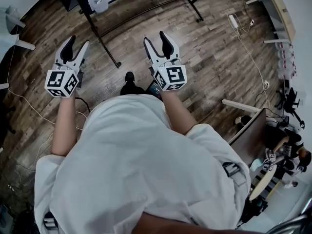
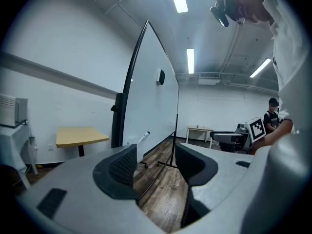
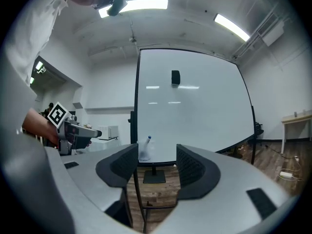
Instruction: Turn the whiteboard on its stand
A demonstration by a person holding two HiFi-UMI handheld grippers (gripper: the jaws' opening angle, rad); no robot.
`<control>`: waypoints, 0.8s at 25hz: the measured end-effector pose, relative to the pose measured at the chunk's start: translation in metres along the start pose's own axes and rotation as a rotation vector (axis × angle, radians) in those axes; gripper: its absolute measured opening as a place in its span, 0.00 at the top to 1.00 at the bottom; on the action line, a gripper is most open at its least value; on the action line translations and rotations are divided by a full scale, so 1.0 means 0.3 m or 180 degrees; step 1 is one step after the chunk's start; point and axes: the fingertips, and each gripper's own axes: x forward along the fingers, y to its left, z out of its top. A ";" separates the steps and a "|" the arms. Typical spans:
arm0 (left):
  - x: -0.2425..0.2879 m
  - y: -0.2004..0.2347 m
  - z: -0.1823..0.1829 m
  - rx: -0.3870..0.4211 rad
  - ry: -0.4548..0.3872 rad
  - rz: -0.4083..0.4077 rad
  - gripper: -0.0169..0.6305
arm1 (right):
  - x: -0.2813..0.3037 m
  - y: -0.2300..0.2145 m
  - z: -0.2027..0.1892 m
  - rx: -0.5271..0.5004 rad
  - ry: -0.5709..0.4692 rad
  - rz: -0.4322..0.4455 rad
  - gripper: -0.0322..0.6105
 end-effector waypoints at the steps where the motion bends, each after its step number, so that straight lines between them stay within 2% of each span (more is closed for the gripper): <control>1: 0.022 0.014 0.009 0.0004 -0.0002 0.0038 0.62 | 0.033 -0.022 0.001 0.0004 0.0013 0.0042 0.58; 8: 0.127 0.106 0.038 -0.0054 -0.0024 0.0381 0.61 | 0.196 -0.101 -0.020 0.0046 0.0087 0.0413 0.58; 13: 0.176 0.170 0.028 -0.0054 0.0008 0.0520 0.58 | 0.323 -0.132 -0.041 0.0053 0.0085 0.0637 0.58; 20: 0.219 0.265 0.026 -0.0057 -0.0017 0.0587 0.56 | 0.421 -0.152 -0.068 0.0052 0.0131 0.0728 0.58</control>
